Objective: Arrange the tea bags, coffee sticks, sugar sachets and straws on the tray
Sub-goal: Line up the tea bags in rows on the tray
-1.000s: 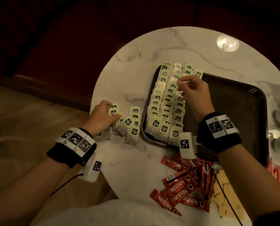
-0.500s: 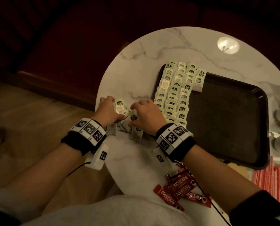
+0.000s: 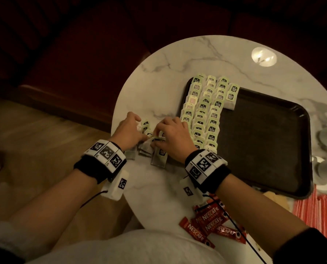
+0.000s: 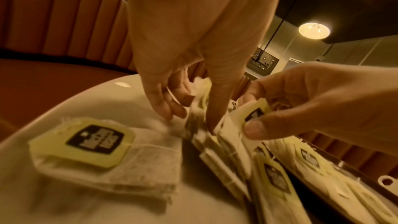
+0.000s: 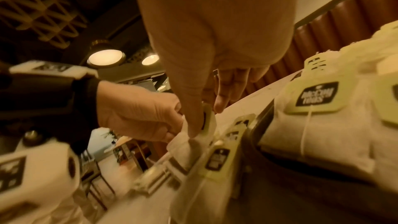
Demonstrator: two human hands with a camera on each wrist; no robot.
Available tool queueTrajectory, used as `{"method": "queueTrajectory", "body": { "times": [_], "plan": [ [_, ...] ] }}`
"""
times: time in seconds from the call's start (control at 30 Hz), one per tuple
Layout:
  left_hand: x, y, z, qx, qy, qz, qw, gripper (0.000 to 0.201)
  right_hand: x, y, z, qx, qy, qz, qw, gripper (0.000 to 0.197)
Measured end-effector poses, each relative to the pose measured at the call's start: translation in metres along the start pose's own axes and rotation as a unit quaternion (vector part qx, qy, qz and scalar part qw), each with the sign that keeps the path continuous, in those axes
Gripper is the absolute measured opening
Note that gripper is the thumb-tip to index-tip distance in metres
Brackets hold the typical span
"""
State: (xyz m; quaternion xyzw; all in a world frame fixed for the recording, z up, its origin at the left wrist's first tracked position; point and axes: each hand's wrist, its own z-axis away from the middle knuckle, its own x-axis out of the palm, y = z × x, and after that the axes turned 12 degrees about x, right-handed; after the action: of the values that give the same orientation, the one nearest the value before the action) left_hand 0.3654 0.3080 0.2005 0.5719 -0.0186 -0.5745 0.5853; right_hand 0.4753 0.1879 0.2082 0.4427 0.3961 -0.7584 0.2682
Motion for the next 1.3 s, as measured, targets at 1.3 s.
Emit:
{"method": "queueTrajectory", "body": {
  "times": [1.3],
  "plan": [
    [0.017,0.105,0.021,0.104,-0.123,0.53,0.832,0.05,-0.126,0.062,0.033,0.0,0.038,-0.502,0.864,0.018]
  ]
}}
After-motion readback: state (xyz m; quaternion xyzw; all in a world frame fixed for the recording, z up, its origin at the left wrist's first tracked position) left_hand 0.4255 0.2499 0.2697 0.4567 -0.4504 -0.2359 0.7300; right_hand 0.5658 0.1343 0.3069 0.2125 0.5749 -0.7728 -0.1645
